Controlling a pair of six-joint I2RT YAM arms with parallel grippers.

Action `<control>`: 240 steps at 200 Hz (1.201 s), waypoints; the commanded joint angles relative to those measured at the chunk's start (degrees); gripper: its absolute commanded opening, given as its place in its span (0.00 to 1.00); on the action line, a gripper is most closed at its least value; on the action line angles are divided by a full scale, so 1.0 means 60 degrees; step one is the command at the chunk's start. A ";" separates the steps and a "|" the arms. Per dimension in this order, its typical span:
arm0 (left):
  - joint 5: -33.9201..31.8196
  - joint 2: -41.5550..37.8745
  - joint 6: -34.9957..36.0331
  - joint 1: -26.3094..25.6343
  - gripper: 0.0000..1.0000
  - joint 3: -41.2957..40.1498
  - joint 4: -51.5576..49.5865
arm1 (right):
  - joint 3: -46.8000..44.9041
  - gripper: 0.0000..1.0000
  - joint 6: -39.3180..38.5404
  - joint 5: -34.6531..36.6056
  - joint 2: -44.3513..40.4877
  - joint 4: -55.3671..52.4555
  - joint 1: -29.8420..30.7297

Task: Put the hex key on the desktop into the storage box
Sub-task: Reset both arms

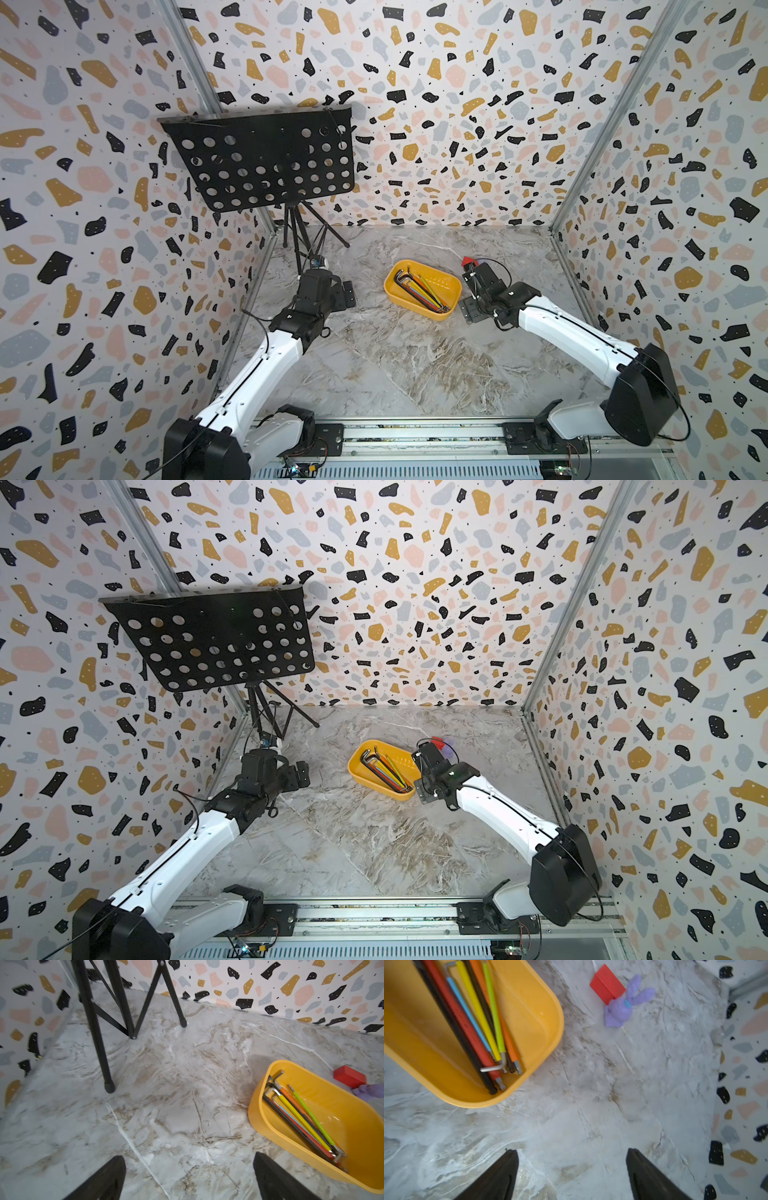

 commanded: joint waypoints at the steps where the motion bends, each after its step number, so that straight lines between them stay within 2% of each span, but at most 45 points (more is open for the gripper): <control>1: -0.1507 -0.0422 0.1041 -0.0086 1.00 -0.0860 0.1881 | -0.0755 0.99 0.0357 0.1437 -0.1018 0.0476 0.0013; 44: -0.2245 -0.0231 0.1878 -0.0087 1.00 -0.1720 0.2839 | -0.1990 1.00 0.0321 0.2158 -0.2428 0.1133 0.0021; 67: -0.3663 -0.0025 0.1638 -0.0088 1.00 -0.2105 0.3236 | -0.2343 1.00 0.0189 0.2059 -0.2777 0.1599 0.0012; 112: -0.4508 0.0798 0.1321 -0.0082 1.00 -0.2682 0.4293 | -0.2836 1.00 -0.0039 0.1876 -0.3270 0.2277 0.0012; 127: -0.4311 0.1033 0.1593 -0.0069 1.00 -0.3044 0.5312 | -0.2954 1.00 -0.0120 0.2263 -0.3424 0.2382 0.0012; 154: -0.2667 0.1367 0.2191 -0.0069 1.00 -0.3786 0.7052 | -0.3081 1.00 -0.0228 0.3417 -0.3576 0.2412 -0.0014; 187: -0.3028 0.1416 0.2474 -0.0063 1.00 -0.3890 0.7405 | -0.3330 1.00 -0.0237 0.3622 -0.3829 0.2610 -0.0059; 240: -0.2874 0.2160 0.3150 0.0131 1.00 -0.3536 0.7887 | -0.3665 1.00 -0.0435 0.4014 -0.3874 0.3171 -0.0134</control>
